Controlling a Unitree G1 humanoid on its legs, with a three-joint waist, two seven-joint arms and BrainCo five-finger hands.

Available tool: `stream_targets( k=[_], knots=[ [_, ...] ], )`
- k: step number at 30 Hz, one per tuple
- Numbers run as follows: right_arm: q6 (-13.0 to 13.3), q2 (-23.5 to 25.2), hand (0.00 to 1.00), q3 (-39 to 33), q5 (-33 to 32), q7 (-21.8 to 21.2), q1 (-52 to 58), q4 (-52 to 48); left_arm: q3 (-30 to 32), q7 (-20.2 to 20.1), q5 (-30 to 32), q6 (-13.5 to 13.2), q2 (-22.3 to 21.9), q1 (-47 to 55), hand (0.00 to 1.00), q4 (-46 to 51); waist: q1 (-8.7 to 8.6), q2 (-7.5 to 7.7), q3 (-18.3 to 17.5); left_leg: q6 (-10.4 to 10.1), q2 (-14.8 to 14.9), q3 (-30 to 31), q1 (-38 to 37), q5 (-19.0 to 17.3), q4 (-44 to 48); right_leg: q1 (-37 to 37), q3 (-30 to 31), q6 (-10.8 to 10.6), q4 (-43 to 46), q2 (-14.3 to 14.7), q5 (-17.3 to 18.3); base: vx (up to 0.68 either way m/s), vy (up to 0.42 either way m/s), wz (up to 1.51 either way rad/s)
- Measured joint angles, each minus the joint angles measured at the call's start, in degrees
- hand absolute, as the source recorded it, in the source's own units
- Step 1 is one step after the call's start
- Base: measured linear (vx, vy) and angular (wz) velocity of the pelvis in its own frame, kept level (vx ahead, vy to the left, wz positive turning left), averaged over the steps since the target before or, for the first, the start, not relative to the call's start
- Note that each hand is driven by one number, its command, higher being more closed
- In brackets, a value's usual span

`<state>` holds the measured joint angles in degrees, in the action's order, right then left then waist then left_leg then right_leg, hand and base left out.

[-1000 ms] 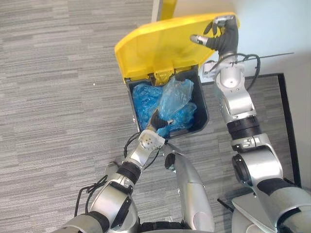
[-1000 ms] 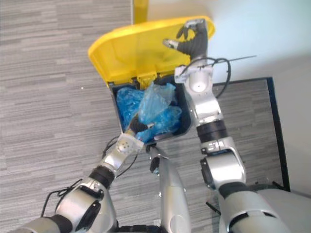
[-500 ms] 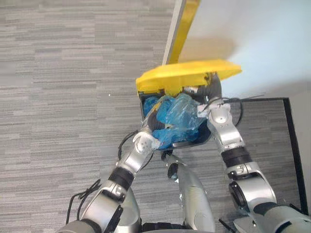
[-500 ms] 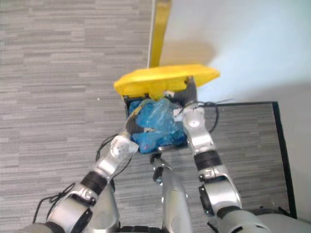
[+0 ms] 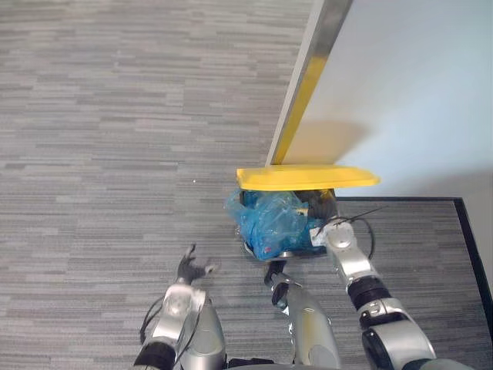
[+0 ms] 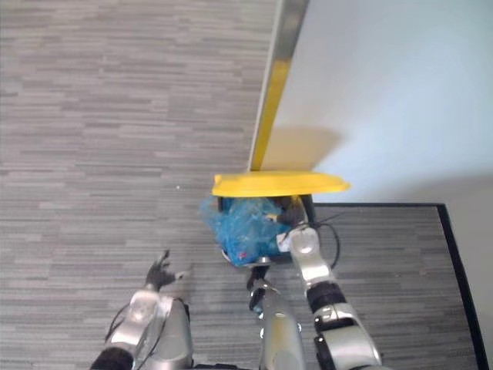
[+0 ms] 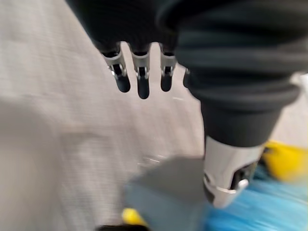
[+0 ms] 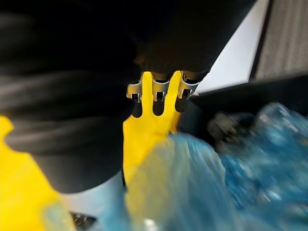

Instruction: Gather rubbish on tea table into small bin, then transfer packed bag to large trash can.

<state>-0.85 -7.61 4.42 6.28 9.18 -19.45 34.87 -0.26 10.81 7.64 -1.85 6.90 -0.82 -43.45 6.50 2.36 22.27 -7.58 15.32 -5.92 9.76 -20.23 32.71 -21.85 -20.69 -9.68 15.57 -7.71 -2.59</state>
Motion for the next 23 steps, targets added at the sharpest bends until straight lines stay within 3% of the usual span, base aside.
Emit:
stream_targets(
  k=[1, 2, 3, 4, 5, 6, 7, 8, 9, 10, 11, 12, 15, 18, 23],
  knots=[
    [-0.1, 1.0, 0.0, 0.02, 0.18, -0.16, 1.34, -0.09, 1.39, 0.02, -0.03, 0.02, -0.69, -0.26, 0.0, -1.58, -0.4, -0.54, -0.53, -1.43, 1.26, -0.63, -0.33, 1.71, -1.77, -2.1, -0.41, -0.26, 6.9, -0.93, 4.16, -0.13, -0.013, 0.07],
    [0.01, 2.91, 0.0, 0.07, 0.32, -0.18, 3.36, -0.15, 2.39, 0.05, -0.56, 0.23, -0.59, -0.04, 0.0, -2.67, -1.27, 0.16, -0.91, -2.38, 0.83, -1.15, -1.52, 2.7, -2.75, -6.85, 3.53, 6.71, 29.01, -3.47, 7.15, -0.09, -0.064, 0.13],
    [0.21, 3.67, 0.0, 0.11, 0.33, -0.21, 4.58, -0.17, 3.01, 0.07, -0.85, 0.29, -0.73, 0.11, 0.0, -2.88, -1.59, 0.7, -1.23, -2.37, 0.61, -1.08, -2.18, 2.68, -2.77, -7.18, 5.22, 7.48, 36.71, -3.79, 7.82, -0.1, -0.085, 0.22],
    [0.58, 5.92, 0.0, 0.17, 0.33, -0.34, 8.29, -0.16, 3.98, 0.25, -1.06, 0.48, -0.63, 1.21, 0.0, -2.8, -1.76, 1.99, -3.07, -2.56, 0.03, -0.78, -2.49, 2.19, -2.83, -5.56, 8.42, 8.16, 47.65, -3.84, 4.88, -0.02, -0.128, 0.18],
    [0.82, 7.06, 0.0, 0.15, 0.41, -0.39, 11.11, -0.02, 4.61, 0.24, -1.04, 0.62, -0.42, 1.75, 0.0, -2.97, -1.94, 3.22, -4.71, -3.21, -0.42, -0.82, -2.22, 1.86, -2.43, -4.26, 9.03, 7.55, 47.01, -3.06, 6.17, 0.0, -0.118, 0.1],
    [1.12, 7.57, 0.0, -0.15, 0.49, -0.38, 12.62, 1.24, 6.13, 0.26, -1.08, 1.19, -1.3, 1.53, 0.0, -3.94, -2.52, 2.29, -5.18, -2.33, 0.22, 0.04, -1.68, 2.39, -2.24, -3.47, 8.09, 6.54, 43.83, -1.4, 5.4, 0.03, -0.047, -0.28],
    [1.34, 7.74, 0.0, -1.18, 0.54, -0.38, 14.07, 3.12, 7.0, 0.3, -1.65, 1.38, -2.96, 1.52, 0.0, -5.3, -2.48, 1.13, -5.89, 0.25, 0.74, -0.96, -1.62, 4.01, -5.76, -1.41, 7.13, 7.49, 38.07, 1.19, 6.96, 0.01, 0.055, -0.56],
    [1.44, 8.13, 0.0, -1.8, 0.53, -0.32, 14.74, 4.27, 8.34, 0.24, -1.69, 1.41, -3.38, 2.05, 0.0, -5.59, -2.24, 1.09, -6.57, 0.17, 1.15, -2.51, -2.1, 5.86, -8.3, -1.17, 6.49, 9.29, 38.82, 0.84, 8.83, 0.01, 0.032, -0.43],
    [1.91, 8.27, 0.0, -3.45, 0.58, -0.2, 17.42, 6.97, 9.74, 0.27, -1.78, 1.56, -3.12, 2.24, 0.0, -5.72, -3.68, 2.84, -8.13, -2.45, -0.86, -3.36, -2.57, 7.92, -10.77, 2.47, 7.01, 9.54, 38.93, -1.61, 12.92, 0.02, -0.052, -0.25],
    [1.59, 7.93, 0.0, -4.93, 0.74, -0.21, 18.6, 11.77, 11.2, 0.38, -2.2, 1.63, -3.06, 1.8, 0.0, -6.44, -3.58, 4.4, -9.1, -2.74, -2.17, -4.57, -2.82, 8.14, -10.75, 7.32, 7.03, 7.12, 30.7, -1.45, 19.48, 0.04, -0.087, -0.2],
    [1.2, 7.64, 0.0, -5.59, 1.05, -0.26, 19.25, 14.15, 11.73, 0.31, -2.25, 1.71, -3.4, 1.42, 0.0, -7.47, -2.99, 3.75, -9.54, -2.68, -1.96, -5.0, -2.72, 8.37, -10.92, 9.05, 6.7, 7.24, 26.43, -0.59, 20.92, 0.0, -0.066, -0.63],
    [0.87, 6.93, 0.0, -6.68, 1.95, -0.28, 19.46, 17.57, 12.06, 0.25, -2.26, 1.73, -3.98, 1.54, 0.0, -9.09, -2.67, 2.43, -10.94, -1.29, -1.71, -6.37, -2.65, 9.28, -12.94, 10.45, 7.04, 7.23, 19.35, 1.15, 21.12, -0.01, -0.029, -0.63],
    [0.54, 5.16, 0.0, -9.17, 2.35, -0.19, 19.2, 21.15, 11.59, 0.33, -3.3, 1.89, -4.63, 1.17, 0.0, -10.91, -3.64, 0.67, -11.86, 0.51, -3.06, -9.21, -3.99, 12.42, -18.73, 11.4, 8.5, 8.98, 11.18, 1.86, 19.36, -0.06, 0.037, -0.5],
    [0.32, 4.93, 0.0, -11.15, 2.32, -0.06, 19.63, 23.16, 10.26, 0.36, -4.4, 1.64, -4.69, 1.22, 0.0, -12.0, -3.83, 0.74, -13.37, -0.36, -4.5, -9.07, -5.34, 14.11, -21.62, 11.9, 8.75, 8.09, 9.87, 1.11, 18.49, -0.1, 0.077, 0.05],
    [0.29, 5.3, 0.0, -13.19, 0.3, -0.12, 19.44, 24.68, 9.86, 0.22, -4.5, 1.75, -3.7, 1.63, 0.0, -13.62, -4.0, 0.31, -14.07, 0.37, -6.08, -9.4, -6.46, 16.08, -24.97, 13.44, 8.85, 6.89, 5.25, 0.41, 15.36, -0.03, 0.094, 0.03]
  ],
)
